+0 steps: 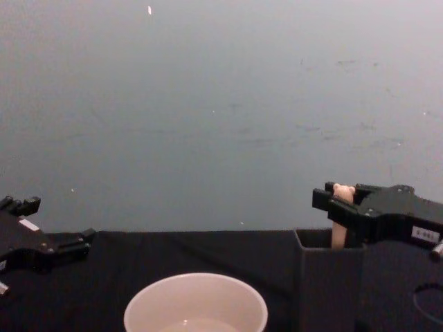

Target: Pick up the stirring spoon with one hand, stir inside the cup, then place it back in its original position.

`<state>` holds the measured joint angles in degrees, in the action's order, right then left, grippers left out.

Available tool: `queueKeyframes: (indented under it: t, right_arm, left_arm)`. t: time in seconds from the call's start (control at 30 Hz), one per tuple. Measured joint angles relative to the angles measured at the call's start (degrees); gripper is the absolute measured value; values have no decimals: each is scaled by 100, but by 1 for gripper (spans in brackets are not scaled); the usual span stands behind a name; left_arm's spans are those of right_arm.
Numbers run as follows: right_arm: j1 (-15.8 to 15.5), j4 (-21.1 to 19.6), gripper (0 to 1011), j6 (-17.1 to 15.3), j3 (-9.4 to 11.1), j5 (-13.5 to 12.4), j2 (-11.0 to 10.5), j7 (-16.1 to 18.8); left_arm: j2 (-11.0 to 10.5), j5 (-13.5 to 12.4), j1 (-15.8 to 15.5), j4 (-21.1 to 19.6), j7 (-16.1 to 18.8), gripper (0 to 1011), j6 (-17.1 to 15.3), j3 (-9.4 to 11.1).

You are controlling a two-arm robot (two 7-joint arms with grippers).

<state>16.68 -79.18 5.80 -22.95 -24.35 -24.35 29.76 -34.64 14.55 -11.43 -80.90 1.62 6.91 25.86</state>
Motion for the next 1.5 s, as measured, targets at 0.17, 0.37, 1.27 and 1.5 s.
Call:
queueKeyframes:
  t: [0.17,0.37,1.27,1.5]
  right_arm:
    - [2,13,215,-22,-5,44,7,-28]
    - [4,7,215,-19,-5,28,1,-19]
    - [7,-7,929,2,-4,0,-8,2]
    - [7,-7,1002,3,-3,-2,-8,4]
  left_arm:
    - [0,0,0,0,0,1001,0,0]
    - [0,0,0,0,0,1001,0,0]
    - [0,0,0,0,0,1001,0,0]
    - [0,0,0,0,0,1001,0,0]
